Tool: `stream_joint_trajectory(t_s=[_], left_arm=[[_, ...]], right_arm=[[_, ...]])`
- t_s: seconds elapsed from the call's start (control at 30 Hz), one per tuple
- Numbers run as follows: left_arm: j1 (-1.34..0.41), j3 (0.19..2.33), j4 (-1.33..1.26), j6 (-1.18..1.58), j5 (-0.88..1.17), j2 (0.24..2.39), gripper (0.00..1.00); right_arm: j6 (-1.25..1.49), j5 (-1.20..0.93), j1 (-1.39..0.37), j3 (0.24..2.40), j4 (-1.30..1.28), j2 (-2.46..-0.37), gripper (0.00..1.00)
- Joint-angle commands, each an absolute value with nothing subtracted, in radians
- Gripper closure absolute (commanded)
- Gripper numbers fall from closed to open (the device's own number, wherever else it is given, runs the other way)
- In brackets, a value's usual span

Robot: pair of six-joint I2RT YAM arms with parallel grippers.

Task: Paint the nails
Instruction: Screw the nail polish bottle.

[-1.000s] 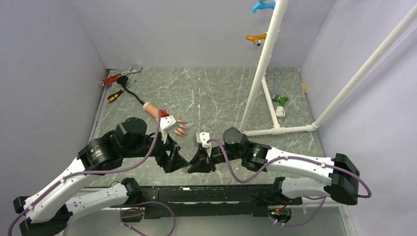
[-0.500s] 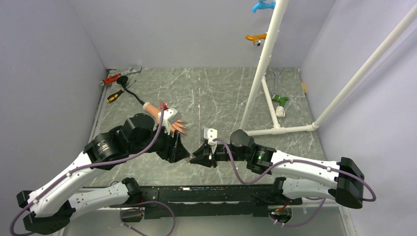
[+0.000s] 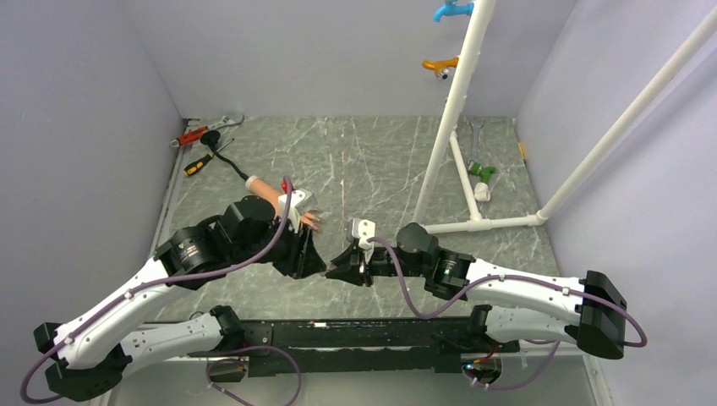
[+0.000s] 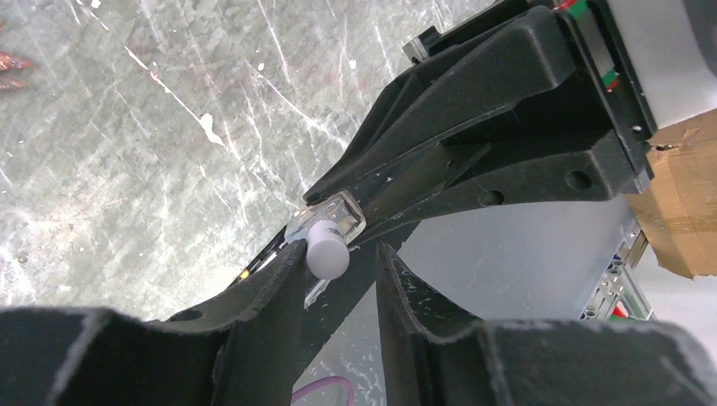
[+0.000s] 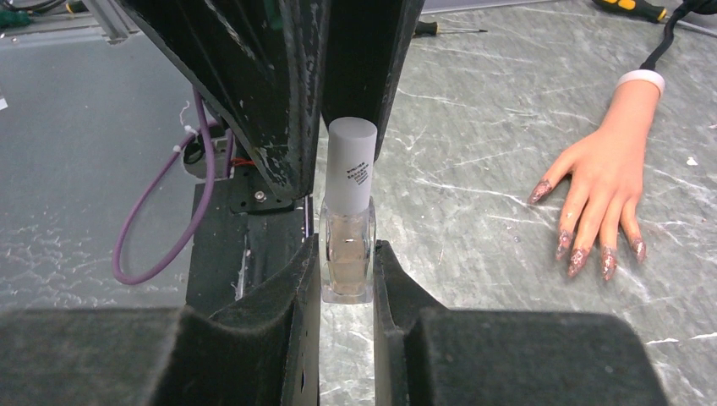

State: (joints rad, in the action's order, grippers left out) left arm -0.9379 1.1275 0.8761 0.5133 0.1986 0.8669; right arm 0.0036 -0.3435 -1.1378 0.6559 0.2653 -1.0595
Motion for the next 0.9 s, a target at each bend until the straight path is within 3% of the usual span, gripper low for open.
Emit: stream_joint_trajectory(t_s=[0.0, 0.33, 0.57, 0.87], left_arm=[[-0.942, 1.112, 0.826, 0.529, 0.232, 0.877, 0.62], [-0.942, 1.108, 0.826, 0.509, 0.243, 0.866, 0.72], [-0.942, 1.085, 0.806, 0.425, 0.282, 0.856, 0.95], [-0.943, 1.041, 0.767, 0.215, 0.433, 0.843, 1.0]], right_arm=[[-0.002, -0.333, -1.138, 0.658, 0.339, -1.032, 1.0], [-0.001, -0.337, -1.138, 0.661, 0.346, -1.043, 1.0], [-0.002, -0.353, -1.138, 0.662, 0.36, -1.054, 1.0], [0.025, -0.428, -1.137, 0.665, 0.37, -1.058, 1.0]])
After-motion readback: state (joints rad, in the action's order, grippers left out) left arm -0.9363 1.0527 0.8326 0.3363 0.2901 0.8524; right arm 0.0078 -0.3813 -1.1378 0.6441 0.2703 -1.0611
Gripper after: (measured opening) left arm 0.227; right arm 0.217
